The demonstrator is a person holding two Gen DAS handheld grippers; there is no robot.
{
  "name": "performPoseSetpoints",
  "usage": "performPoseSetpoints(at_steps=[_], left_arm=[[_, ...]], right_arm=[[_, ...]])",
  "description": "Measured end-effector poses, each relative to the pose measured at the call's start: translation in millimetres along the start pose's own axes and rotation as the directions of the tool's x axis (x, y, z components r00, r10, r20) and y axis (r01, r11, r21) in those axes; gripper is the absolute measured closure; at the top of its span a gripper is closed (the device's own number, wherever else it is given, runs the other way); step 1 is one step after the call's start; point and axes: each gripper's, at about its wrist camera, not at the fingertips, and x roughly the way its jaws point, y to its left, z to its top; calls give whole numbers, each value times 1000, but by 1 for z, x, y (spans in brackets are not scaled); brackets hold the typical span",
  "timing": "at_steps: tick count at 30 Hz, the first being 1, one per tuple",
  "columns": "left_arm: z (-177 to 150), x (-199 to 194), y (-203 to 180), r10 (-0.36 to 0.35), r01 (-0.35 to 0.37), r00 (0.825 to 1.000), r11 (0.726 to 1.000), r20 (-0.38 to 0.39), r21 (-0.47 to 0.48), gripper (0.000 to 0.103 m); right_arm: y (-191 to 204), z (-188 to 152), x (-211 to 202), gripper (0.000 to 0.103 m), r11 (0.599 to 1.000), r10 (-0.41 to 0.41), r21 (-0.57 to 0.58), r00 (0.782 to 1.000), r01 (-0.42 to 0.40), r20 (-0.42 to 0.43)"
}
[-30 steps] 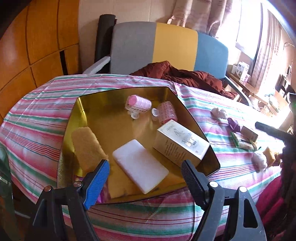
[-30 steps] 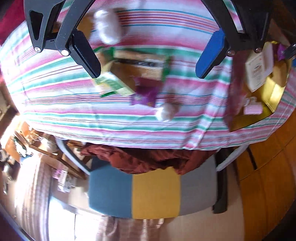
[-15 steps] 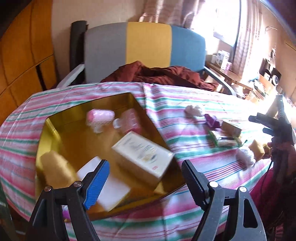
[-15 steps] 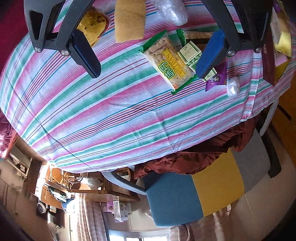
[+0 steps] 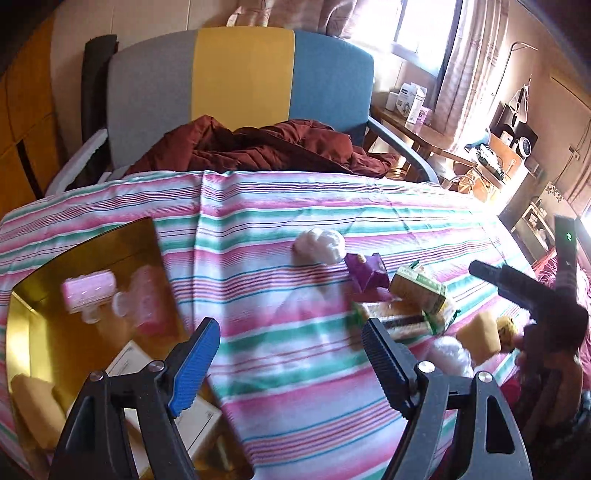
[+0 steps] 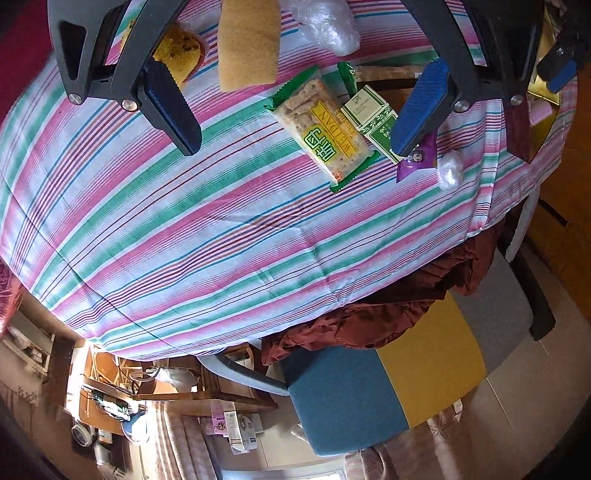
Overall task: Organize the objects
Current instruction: 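Move the left tool toward the white cotton ball, then grasp the white cotton ball with the left tool while the right tool grasps the green box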
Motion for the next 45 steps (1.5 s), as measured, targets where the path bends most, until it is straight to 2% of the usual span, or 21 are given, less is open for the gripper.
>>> performPoseSetpoints(at_steps=[8,12,20,22,23,24,25,26,33,41,45], left_arm=[[40,66,-6,-69,57,993,991,-94,-125,23],[56,97,-8,-76,53,989,983,-128,-176,28],[81,148,-12,-71,36,986,975,-153,-218,29],[82,164,-10,-86,39,979,969,-183,-245,37],[82,174,-10,-88,34,973,969,-212,-245,48],[80,179,-10,-84,28,970,971,-227,-238,55],[79,177,-11,-63,18,977,976,-203,-218,59],[78,176,-12,-69,27,977,979,-204,-202,62],[60,150,-10,-73,41,979,985,-190,-170,64],[36,84,-23,-113,102,987,990,-112,-100,64],[23,55,-26,-135,129,988,989,-81,-76,64]], right_arm=[[3,0,1,0,999,37,-15,999,-37,-17],[5,0,-1,0,998,51,-23,999,-52,-14],[8,0,-1,0,997,69,-35,998,-70,-8],[10,1,-2,0,997,64,-48,998,-63,3],[11,1,-3,0,996,60,-60,998,-59,10],[13,1,-3,0,996,60,-71,998,-58,16],[14,2,-3,0,995,64,-81,998,-63,18],[16,2,-3,0,993,77,-90,997,-75,17],[40,-6,2,0,974,87,-209,996,-84,4],[66,-17,29,1,928,-2,-373,999,-16,-47],[78,-20,47,6,897,-41,-441,997,8,-66]])
